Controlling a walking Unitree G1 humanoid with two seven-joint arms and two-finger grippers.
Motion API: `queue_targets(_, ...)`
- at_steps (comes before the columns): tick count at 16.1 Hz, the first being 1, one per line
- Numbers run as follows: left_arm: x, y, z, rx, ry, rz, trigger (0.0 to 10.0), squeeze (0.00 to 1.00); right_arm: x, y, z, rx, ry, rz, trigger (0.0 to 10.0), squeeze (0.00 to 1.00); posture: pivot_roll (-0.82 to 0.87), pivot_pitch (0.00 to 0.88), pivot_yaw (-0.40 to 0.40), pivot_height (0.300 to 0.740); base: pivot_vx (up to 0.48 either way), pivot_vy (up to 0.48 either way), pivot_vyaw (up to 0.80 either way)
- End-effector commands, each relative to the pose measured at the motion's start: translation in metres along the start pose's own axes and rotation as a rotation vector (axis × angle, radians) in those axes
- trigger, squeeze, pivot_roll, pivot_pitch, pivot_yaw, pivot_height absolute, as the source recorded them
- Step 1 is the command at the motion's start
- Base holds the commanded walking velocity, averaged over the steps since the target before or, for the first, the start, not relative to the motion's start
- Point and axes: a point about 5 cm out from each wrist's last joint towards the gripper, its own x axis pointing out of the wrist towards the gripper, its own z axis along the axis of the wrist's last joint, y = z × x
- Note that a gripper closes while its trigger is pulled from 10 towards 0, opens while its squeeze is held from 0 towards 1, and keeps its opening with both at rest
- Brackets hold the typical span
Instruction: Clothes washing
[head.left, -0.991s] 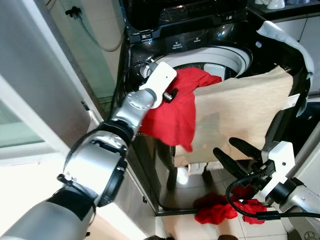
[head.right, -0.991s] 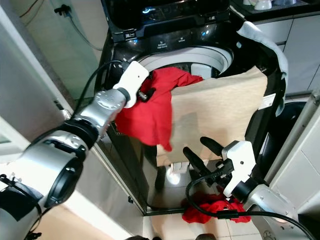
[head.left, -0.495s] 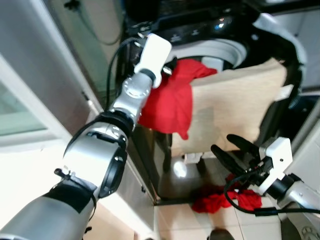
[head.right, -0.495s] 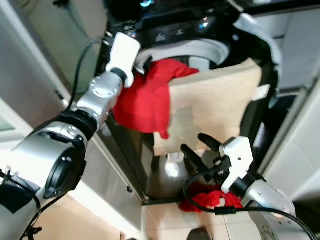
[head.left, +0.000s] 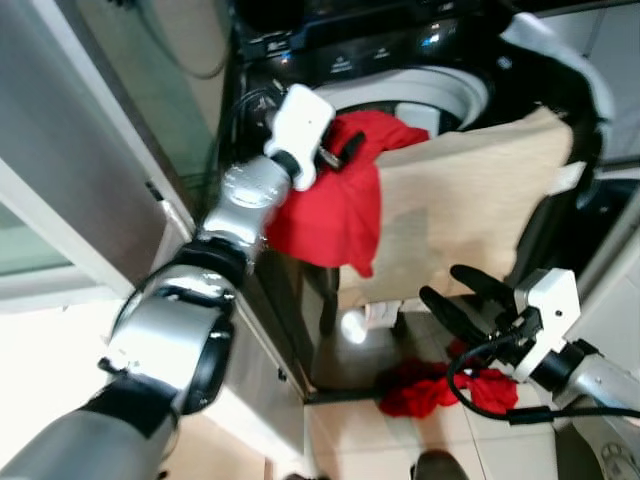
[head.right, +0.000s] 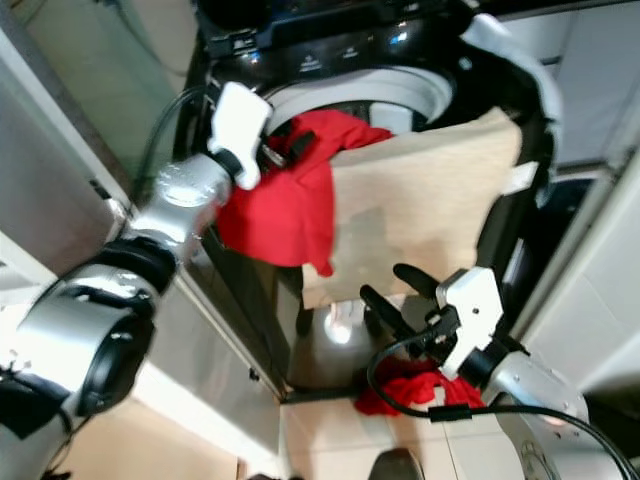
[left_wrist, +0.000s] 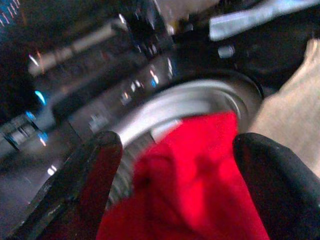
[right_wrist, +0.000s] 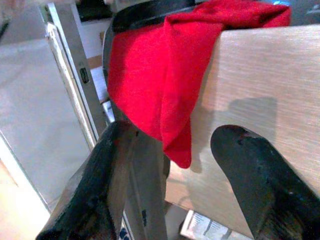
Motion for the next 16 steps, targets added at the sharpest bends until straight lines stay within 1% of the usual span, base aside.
queue_targets(1, -0.015, 0.017, -0.002, 0.013, 0.009, 0.005, 10.0, 0.0, 0.003, 0.002, 0.0, 0.002, -0.003, 0.025, 10.0, 0.25, -0.3, 0.0, 0.19, 0.74, 0.0, 0.0, 0.0)
queue_targets(2, -0.02, 0.019, -0.006, 0.008, 0.024, 0.017, 10.0, 0.0, 0.003, 0.002, -0.001, 0.002, -0.003, 0.026, 10.0, 0.25, -0.29, 0.0, 0.187, 0.74, 0.0, 0.0, 0.0)
queue_targets(3, -0.03, 0.018, -0.018, -0.017, 0.057, 0.025, 10.0, 0.0, 0.005, 0.001, -0.001, 0.004, -0.004, 0.03, 10.0, 0.25, -0.28, 0.0, 0.182, 0.74, 0.0, 0.0, 0.0)
queue_targets(4, -0.039, 0.012, -0.027, -0.048, 0.077, 0.023, 10.0, 0.0, 0.007, 0.0, -0.002, 0.005, -0.003, 0.032, 10.0, 0.25, -0.27, 0.0, 0.177, 0.74, 0.0, 0.0, 0.0)
queue_targets(5, -0.043, 0.008, -0.031, -0.082, 0.081, 0.031, 10.0, 0.0, 0.009, -0.001, -0.002, 0.01, -0.002, 0.031, 10.0, 0.25, -0.27, 0.0, 0.171, 0.74, 0.0, 0.0, 0.0)
queue_targets(6, -0.045, 0.006, -0.03, -0.099, 0.067, 0.039, 10.0, 0.0, 0.011, -0.002, -0.002, 0.012, 0.0, 0.029, 10.0, 0.25, -0.26, 0.0, 0.168, 0.74, 0.0, 0.0, 0.0)
queue_targets(7, -0.047, 0.001, -0.029, -0.132, 0.046, 0.083, 10.0, 0.0, 0.015, -0.004, -0.003, 0.014, 0.009, 0.023, 10.0, 0.22, -0.26, 0.0, 0.162, 0.74, 0.326, -0.349, 0.0)
queue_targets(9, -0.046, -0.005, -0.028, -0.133, 0.03, 0.078, 10.0, 0.0, 0.019, -0.006, -0.003, 0.008, 0.015, 0.013, 10.0, 0.21, -0.25, 0.0, 0.158, 0.74, 0.341, -0.334, 0.0)
queue_targets(11, -0.049, -0.009, -0.026, -0.123, 0.033, 0.073, 10.0, 0.0, 0.019, -0.009, -0.003, 0.007, 0.01, 0.009, 10.0, 0.22, -0.25, 0.0, 0.155, 0.74, 0.347, -0.328, 0.0)
queue_targets(13, -0.05, -0.01, -0.028, -0.139, 0.048, 0.069, 10.0, 0.0, 0.02, -0.01, -0.002, 0.009, 0.007, 0.002, 10.0, 0.21, -0.26, 0.0, 0.153, 0.74, 0.349, -0.326, 0.0)
queue_targets(16, -0.048, -0.012, -0.029, -0.131, 0.06, 0.079, 10.0, 0.0, 0.019, -0.01, 0.0, 0.005, 0.005, -0.003, 10.0, 0.21, -0.27, 0.0, 0.154, 0.74, 0.36, -0.312, 0.0)
